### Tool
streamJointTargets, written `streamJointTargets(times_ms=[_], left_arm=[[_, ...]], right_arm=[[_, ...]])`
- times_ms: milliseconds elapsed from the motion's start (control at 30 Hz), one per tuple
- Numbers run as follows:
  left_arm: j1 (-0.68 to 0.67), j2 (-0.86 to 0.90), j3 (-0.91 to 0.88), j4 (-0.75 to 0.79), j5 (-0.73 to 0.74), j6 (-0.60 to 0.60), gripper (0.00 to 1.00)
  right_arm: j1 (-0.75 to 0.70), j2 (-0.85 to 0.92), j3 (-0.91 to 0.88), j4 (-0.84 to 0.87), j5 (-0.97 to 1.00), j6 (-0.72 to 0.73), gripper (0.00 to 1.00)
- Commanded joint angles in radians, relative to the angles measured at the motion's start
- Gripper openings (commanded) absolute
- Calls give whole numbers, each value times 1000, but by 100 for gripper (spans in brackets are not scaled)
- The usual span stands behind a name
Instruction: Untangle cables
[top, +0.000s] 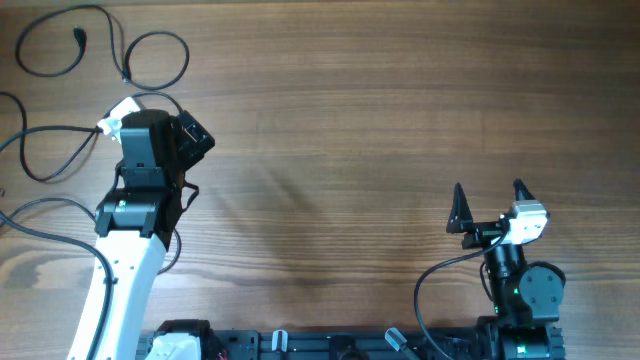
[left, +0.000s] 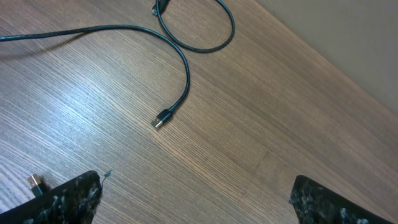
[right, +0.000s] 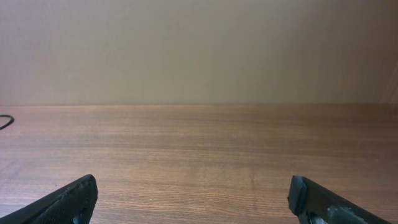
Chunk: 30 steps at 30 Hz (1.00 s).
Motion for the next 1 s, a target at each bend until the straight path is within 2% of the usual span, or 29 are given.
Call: streamJointTargets(times_ms=[0,233,433,667,967], left_arm=[[-3,-25,-27,4,26,19,100],[-3,-191,-143,90,130,22,100],[-3,-430,-267,101,129,76,100],[-2,-700,-440,115,118,76,100],[-2,-863,-558,140,26,76,100]], right_arm=[[5,-16,-1,3,-9,-9,100],[5,-16,-1,3,-9,-8,100],[5,-16,-1,3,-9,-9,100],[5,-16,-1,3,-9,-9,100],[5,-16,-1,3,-9,-8,100]])
